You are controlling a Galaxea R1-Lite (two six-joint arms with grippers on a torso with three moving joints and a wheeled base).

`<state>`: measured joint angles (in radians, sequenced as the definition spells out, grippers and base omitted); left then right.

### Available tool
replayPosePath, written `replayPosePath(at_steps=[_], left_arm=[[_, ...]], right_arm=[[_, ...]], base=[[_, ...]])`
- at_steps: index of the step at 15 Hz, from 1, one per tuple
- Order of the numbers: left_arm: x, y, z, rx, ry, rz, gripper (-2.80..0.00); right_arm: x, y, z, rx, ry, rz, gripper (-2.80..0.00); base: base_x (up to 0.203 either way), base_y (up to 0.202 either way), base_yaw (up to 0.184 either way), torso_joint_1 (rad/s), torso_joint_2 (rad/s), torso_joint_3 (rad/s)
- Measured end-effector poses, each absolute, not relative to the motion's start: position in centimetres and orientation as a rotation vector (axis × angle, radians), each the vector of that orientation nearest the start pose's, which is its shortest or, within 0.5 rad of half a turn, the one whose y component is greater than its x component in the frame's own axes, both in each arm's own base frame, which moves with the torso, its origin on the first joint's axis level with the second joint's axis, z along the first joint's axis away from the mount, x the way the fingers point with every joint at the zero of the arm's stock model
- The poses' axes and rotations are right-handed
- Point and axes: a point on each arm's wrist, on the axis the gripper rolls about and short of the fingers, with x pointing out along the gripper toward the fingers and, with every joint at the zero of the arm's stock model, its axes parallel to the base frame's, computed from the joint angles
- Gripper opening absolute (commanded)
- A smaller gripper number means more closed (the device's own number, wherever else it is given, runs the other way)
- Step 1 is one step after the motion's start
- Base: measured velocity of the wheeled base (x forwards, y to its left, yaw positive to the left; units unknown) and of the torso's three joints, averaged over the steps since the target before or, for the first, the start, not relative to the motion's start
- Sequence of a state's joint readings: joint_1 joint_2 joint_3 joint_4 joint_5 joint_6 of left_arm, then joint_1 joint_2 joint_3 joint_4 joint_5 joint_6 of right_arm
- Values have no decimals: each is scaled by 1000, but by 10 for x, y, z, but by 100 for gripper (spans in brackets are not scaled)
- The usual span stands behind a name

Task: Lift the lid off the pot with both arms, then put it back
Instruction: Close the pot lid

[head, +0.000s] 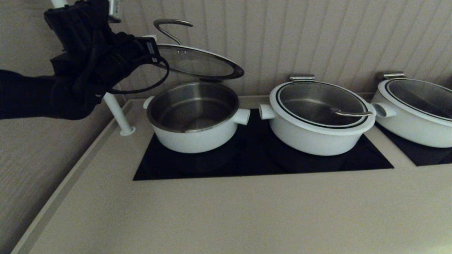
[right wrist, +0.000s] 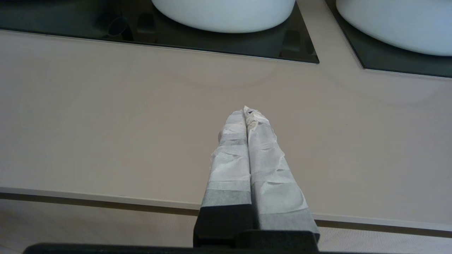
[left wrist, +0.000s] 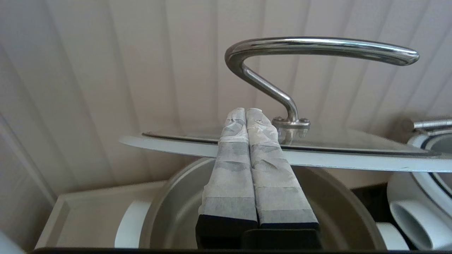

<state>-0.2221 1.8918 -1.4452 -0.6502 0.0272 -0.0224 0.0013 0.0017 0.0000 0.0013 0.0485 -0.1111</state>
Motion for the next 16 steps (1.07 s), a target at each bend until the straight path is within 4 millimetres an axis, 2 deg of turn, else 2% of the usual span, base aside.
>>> replayPosePath(at_steps=[7,9,16], left_arm=[[367,-82,288,-40,-158,-195,-280],[365,-81,280,-35,-116,-194,-280],[353,-78,275,-32,-102,-193,-280]], right_arm=[[-23,1,75,-111,0,50,-280],[-23,1,75,-111,-1,50,-280],[-23,1,75,-111,0,50,-280]], base=[[0,0,0,0,0,0],[0,0,0,0,0,0],[0,0,0,0,0,0]])
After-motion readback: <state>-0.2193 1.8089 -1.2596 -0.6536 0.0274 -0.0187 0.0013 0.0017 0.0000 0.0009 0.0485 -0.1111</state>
